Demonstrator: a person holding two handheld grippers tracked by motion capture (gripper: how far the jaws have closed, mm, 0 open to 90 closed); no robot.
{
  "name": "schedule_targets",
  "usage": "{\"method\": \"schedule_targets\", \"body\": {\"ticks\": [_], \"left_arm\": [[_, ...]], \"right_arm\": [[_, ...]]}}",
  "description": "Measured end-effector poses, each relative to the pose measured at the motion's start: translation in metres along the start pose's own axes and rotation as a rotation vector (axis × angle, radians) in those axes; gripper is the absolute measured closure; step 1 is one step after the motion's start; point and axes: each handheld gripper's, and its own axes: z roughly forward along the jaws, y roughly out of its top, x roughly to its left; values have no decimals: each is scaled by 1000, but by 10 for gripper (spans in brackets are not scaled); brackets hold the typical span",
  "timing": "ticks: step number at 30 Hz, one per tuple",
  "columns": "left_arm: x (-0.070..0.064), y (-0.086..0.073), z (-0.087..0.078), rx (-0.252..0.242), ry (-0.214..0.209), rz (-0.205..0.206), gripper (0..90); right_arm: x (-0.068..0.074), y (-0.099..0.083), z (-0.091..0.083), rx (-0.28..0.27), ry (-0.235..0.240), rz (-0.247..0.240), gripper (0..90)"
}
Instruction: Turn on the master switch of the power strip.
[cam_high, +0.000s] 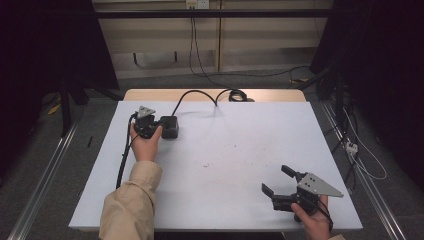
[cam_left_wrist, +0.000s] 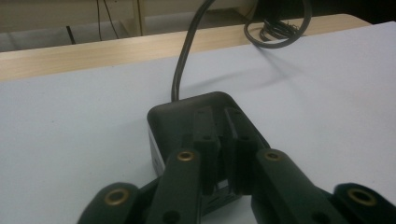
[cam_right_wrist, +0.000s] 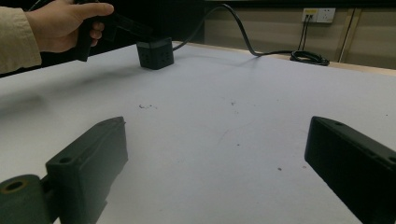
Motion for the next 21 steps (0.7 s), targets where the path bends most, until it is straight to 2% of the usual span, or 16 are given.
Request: {"method": "schedule_targets", "body": {"ticks": [3,4,9,11,12,14,15,16,17,21], "left_arm": [[1,1,-2,6,10,7,760],[0,1,-3,1,1,1,760],[-2,3,-6,-17,-23,-14,619],[-3,3,-7,-24,-34,-26,599],[-3,4,-8,-15,-35,-16,536],[-3,4,-8,-15,-43,-19,518],[-4,4,-8,-19,-48,-32,459],[-4,4,-9,-17,-54,-32,459],[-5,5,-10,-15,-59,-33,412],[-8,6,-13,-27,-85,-28,340]], "right_arm": [[0,0,1,1,4,2,55],[0,0,1,1,4,2,55],[0,0,1,2,3,2,55],[0,0,1,2,3,2,55],[0,0,0,3,2,2,55],[0,-1,0,3,1,3,55],[-1,-1,0,2,-2,8,55],[-1,-1,0,2,-2,8,55],[-1,-1,0,1,-4,6,55],[-1,-1,-1,2,-4,6,55]]}}
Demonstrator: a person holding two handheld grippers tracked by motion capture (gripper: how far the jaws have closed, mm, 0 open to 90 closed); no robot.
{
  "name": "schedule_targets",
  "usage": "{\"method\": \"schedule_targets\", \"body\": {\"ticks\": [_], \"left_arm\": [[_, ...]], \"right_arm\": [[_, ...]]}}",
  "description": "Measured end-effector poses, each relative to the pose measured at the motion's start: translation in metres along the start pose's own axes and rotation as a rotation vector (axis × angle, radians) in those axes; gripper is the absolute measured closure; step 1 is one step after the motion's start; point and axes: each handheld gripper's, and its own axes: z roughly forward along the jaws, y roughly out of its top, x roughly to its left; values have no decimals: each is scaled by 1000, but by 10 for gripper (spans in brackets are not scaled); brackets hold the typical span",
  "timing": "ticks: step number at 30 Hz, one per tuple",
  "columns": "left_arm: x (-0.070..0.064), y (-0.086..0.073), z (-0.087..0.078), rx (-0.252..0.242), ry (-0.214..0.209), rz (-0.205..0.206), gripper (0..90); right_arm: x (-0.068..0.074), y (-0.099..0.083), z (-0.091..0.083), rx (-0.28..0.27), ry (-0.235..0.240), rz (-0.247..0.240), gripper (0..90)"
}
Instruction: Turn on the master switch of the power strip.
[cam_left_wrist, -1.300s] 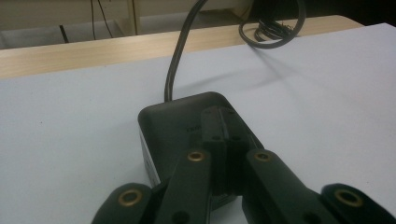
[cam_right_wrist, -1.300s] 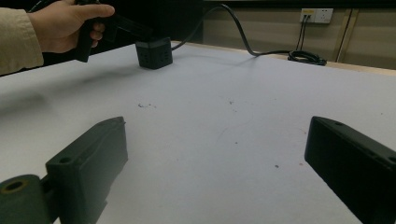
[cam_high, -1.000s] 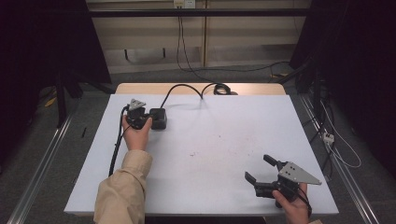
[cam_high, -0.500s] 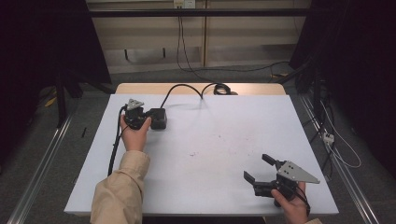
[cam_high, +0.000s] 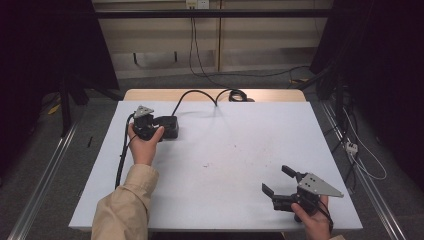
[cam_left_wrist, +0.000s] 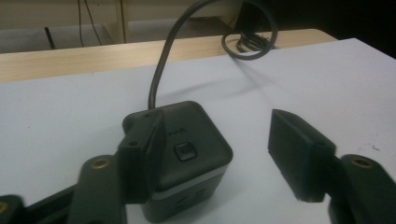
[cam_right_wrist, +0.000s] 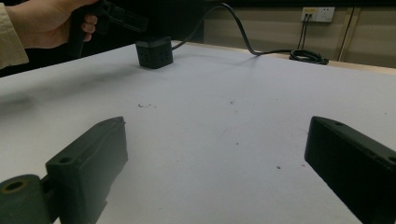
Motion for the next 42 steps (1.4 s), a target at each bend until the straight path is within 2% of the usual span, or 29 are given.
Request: {"method": "schedule_targets", "body": {"ticks": [7,12,16,27,37,42], "left_arm": [[-6,-3,-7,1,-57,-4,249],[-11,-3,-10,5,-95,19,229],[-15,-4,-11,-9,-127,10,222],[-16,-21,-19,-13,-155,-2,186],[-16,-32,-32,-5,-163,24,144],[-16,-35,-38,-14,-185,24,142]], "right_arm": [[2,1,2,3,6,-6,55],[1,0,0,1,4,-5,55],[-1,0,-2,-1,-6,-1,55],[-1,0,-4,-3,-10,-3,55],[-1,0,-4,1,-12,-3,55],[0,0,-4,2,-11,-3,55]]}}
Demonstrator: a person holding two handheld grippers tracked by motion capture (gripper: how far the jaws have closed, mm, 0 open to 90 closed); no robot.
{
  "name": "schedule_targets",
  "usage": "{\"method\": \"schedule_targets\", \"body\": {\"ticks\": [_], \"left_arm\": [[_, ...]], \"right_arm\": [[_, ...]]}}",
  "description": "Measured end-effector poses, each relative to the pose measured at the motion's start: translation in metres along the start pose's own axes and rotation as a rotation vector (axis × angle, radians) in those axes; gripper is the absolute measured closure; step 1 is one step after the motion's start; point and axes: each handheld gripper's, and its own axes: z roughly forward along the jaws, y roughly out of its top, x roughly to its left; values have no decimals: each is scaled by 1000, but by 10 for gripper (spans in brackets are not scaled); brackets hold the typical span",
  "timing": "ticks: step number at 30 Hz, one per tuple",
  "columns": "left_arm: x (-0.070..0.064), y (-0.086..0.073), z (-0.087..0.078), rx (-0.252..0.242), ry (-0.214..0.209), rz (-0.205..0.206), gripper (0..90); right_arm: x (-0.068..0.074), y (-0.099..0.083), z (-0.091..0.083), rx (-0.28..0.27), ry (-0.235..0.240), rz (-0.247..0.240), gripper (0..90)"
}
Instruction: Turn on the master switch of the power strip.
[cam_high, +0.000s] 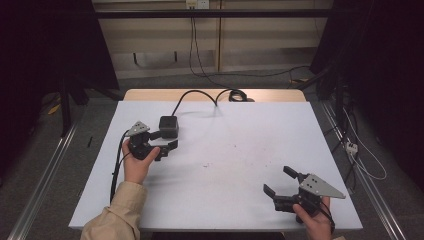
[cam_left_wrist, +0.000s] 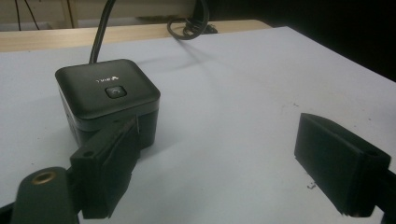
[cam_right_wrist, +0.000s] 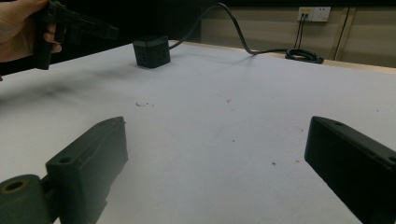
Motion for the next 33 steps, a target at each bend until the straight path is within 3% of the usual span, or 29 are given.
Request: {"method": "schedule_targets", "body": {"ticks": [33], "left_arm": [[-9,-20,-33,-32,-37,3,113]], "right_arm": [[0,0,-1,-4,-5,-1,55]]}}
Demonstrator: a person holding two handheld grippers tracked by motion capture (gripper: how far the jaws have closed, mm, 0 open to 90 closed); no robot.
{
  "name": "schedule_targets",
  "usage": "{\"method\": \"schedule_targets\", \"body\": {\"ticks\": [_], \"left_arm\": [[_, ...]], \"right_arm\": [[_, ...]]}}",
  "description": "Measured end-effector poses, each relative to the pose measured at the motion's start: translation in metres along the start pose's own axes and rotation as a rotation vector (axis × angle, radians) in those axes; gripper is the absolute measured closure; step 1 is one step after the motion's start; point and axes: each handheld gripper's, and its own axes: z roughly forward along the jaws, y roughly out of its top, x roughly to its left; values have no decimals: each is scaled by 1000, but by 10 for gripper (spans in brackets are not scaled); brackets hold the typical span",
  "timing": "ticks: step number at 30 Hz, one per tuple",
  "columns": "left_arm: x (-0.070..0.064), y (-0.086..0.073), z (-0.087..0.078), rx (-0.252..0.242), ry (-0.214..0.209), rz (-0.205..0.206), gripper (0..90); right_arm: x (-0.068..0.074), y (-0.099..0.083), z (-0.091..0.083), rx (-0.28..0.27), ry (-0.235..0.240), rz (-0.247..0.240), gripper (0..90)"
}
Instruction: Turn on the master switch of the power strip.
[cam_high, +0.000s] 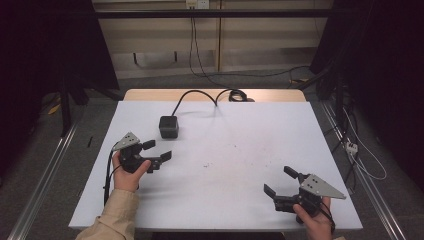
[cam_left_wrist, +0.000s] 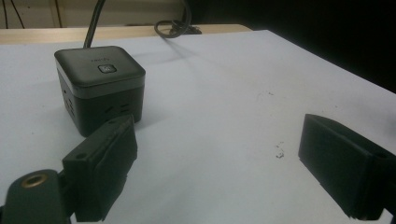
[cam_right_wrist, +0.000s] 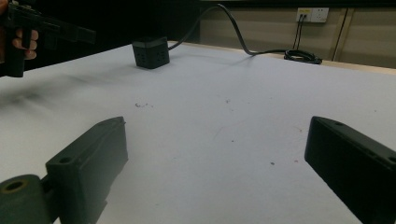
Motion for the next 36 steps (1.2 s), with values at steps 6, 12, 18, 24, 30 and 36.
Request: {"method": "schedule_targets", "body": {"ticks": [6,12,18,24,30,36], "left_arm": [[-3,-1,-6,-3,-6,8,106],[-3,-5,-9,2,-10,10,103],[-3,-7,-14,-1,-11,10,101],[-4,-9,-18,-3,-12,8,98],[-3,-11,-22,1,-12,16,94],[-3,-13,-25,5,-8,22,93]], "right_arm": [[0,0,0,-2,1,0,55],[1,0,0,-2,3,1,55],[0,0,0,-1,2,1,55],[1,0,0,-1,2,0,55],[1,0,0,-1,2,0,55],[1,0,0,-2,1,-1,54]]}}
